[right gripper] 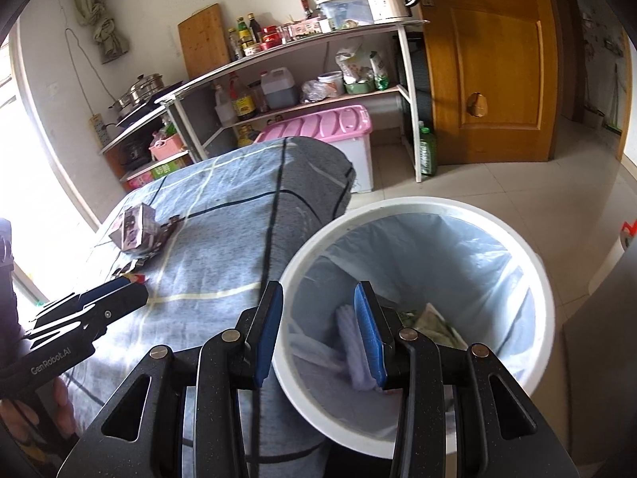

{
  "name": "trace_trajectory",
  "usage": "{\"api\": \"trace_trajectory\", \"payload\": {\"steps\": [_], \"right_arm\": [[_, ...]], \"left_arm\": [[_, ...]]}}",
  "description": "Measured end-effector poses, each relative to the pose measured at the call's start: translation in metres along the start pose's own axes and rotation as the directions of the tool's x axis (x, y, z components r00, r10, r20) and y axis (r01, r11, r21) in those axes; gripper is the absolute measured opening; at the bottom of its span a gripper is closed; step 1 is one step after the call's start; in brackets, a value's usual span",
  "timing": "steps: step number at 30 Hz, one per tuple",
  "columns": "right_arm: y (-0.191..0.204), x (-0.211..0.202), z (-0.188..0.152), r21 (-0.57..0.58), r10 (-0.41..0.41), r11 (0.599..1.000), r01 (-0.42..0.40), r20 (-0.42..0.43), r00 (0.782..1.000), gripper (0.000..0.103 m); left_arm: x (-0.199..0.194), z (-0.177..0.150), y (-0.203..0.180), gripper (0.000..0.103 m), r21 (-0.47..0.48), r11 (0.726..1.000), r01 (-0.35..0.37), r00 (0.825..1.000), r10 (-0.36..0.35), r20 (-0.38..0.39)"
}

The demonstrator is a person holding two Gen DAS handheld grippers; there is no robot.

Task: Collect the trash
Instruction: 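Move the left tool to the yellow chip bag while the right tool approaches the purple carton, then grasp the yellow chip bag with the left tool while the right tool grasps the purple drink carton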

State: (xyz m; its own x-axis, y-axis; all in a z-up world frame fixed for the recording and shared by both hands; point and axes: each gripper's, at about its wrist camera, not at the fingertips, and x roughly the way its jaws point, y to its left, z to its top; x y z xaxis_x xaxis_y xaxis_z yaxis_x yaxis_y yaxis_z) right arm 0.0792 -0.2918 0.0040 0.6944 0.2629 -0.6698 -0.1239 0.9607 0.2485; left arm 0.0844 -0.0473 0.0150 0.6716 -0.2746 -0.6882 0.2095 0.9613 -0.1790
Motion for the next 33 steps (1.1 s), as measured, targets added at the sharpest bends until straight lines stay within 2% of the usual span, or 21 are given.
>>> {"api": "trace_trajectory", "payload": {"steps": [5, 10, 16, 20, 25, 28, 31, 33], "right_arm": [[0.021, 0.009, 0.003, -0.031, 0.035, 0.999, -0.035, -0.008, 0.999, 0.039], [0.044, 0.02, 0.007, -0.058, 0.073, 0.996, -0.074, -0.016, 0.997, 0.039], [0.068, 0.038, 0.014, -0.08, 0.109, 0.99, -0.112, -0.04, 0.993, 0.039], [0.081, 0.051, 0.019, -0.089, 0.131, 0.987, -0.135, -0.058, 0.99, 0.039], [0.096, 0.067, 0.027, -0.096, 0.148, 0.983, -0.155, -0.078, 0.986, 0.044], [0.104, 0.075, 0.03, -0.102, 0.157, 0.981, -0.165, -0.086, 0.984, 0.044], [0.111, 0.081, 0.032, -0.103, 0.167, 0.979, -0.176, -0.094, 0.982, 0.044], [0.115, 0.085, 0.033, -0.104, 0.17, 0.978, -0.18, -0.101, 0.98, 0.044]], "left_arm": [[-0.01, -0.005, 0.033, 0.042, -0.036, 0.995, -0.091, 0.996, 0.092, 0.02], [-0.016, -0.009, 0.065, 0.054, -0.078, 0.978, -0.195, 0.98, 0.198, 0.036], [-0.012, -0.011, 0.101, 0.057, -0.132, 0.963, -0.235, 0.971, 0.239, 0.017], [-0.003, -0.011, 0.119, 0.059, -0.158, 0.96, -0.23, 0.973, 0.232, -0.009], [0.007, -0.01, 0.131, 0.059, -0.166, 0.96, -0.227, 0.974, 0.226, -0.026], [0.018, -0.007, 0.133, 0.059, -0.137, 0.957, -0.254, 0.967, 0.251, -0.041], [0.027, -0.003, 0.136, 0.059, -0.141, 0.964, -0.227, 0.974, 0.222, -0.049], [0.035, -0.001, 0.136, 0.059, -0.12, 0.964, -0.235, 0.971, 0.228, -0.07]]}}
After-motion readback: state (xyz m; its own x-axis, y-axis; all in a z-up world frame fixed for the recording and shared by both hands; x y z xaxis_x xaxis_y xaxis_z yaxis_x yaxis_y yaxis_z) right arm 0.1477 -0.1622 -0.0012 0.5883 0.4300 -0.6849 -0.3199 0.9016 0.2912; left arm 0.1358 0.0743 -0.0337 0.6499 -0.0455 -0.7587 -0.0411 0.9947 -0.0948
